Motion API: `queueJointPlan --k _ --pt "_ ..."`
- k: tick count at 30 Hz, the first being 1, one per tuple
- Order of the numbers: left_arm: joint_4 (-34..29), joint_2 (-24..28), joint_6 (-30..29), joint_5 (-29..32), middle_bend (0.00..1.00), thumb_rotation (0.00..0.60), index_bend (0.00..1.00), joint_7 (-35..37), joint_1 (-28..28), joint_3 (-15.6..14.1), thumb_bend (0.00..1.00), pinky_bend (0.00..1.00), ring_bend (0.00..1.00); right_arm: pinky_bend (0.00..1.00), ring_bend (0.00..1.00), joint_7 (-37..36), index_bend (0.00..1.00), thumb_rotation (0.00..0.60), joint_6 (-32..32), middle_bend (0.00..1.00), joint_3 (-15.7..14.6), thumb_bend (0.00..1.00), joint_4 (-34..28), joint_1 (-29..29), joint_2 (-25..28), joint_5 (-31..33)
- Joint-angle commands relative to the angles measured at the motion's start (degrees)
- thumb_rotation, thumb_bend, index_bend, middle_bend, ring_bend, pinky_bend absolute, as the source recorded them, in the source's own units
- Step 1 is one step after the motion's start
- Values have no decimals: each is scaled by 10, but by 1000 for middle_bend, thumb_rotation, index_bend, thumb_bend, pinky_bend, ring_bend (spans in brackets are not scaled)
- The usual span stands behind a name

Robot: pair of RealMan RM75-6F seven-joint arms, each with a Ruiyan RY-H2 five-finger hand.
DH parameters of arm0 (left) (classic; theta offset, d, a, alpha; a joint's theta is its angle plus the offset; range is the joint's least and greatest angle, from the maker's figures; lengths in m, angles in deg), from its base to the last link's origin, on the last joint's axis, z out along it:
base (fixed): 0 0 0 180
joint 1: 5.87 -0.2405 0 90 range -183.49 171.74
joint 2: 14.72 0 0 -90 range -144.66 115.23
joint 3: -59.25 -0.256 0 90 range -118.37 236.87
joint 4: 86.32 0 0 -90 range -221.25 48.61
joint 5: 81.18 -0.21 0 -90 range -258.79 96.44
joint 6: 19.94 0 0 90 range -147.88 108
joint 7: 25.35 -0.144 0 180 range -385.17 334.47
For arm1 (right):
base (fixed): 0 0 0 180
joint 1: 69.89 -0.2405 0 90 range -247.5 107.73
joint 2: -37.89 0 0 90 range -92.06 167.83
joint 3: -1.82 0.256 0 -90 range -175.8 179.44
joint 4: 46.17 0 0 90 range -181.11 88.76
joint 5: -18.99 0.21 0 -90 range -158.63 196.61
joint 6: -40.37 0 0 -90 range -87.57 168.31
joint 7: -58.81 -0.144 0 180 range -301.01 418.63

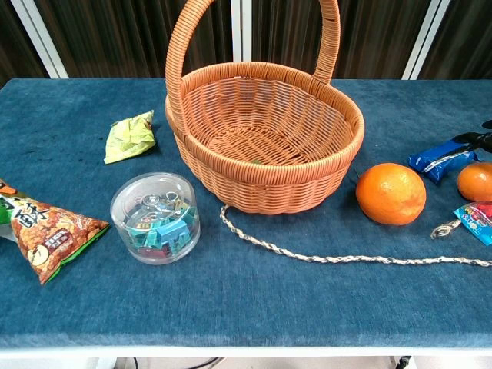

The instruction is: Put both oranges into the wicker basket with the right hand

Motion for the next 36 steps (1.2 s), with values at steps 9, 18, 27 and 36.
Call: queueJointPlan --k 9,18,27,36 --pt "-2 0 -1 1 25 600 105 -2 0 2 128 114 0 158 0 -12 128 600 -10 147 -4 323 19 -7 -10 15" --pt "-1 1 1 2 25 600 105 2 1 1 128 114 0 211 56 -18 166 600 -13 161 -6 338 33 -13 -24 20" --pt "1 2 0 -2 25 600 105 3 0 0 128 114 0 294 169 -4 250 600 -8 232 -6 378 41 -12 -34 32" --pt "0 0 3 -4 25 600 105 -2 2 -2 128 114 0 341 248 4 352 600 7 286 -5 403 45 -10 -38 34"
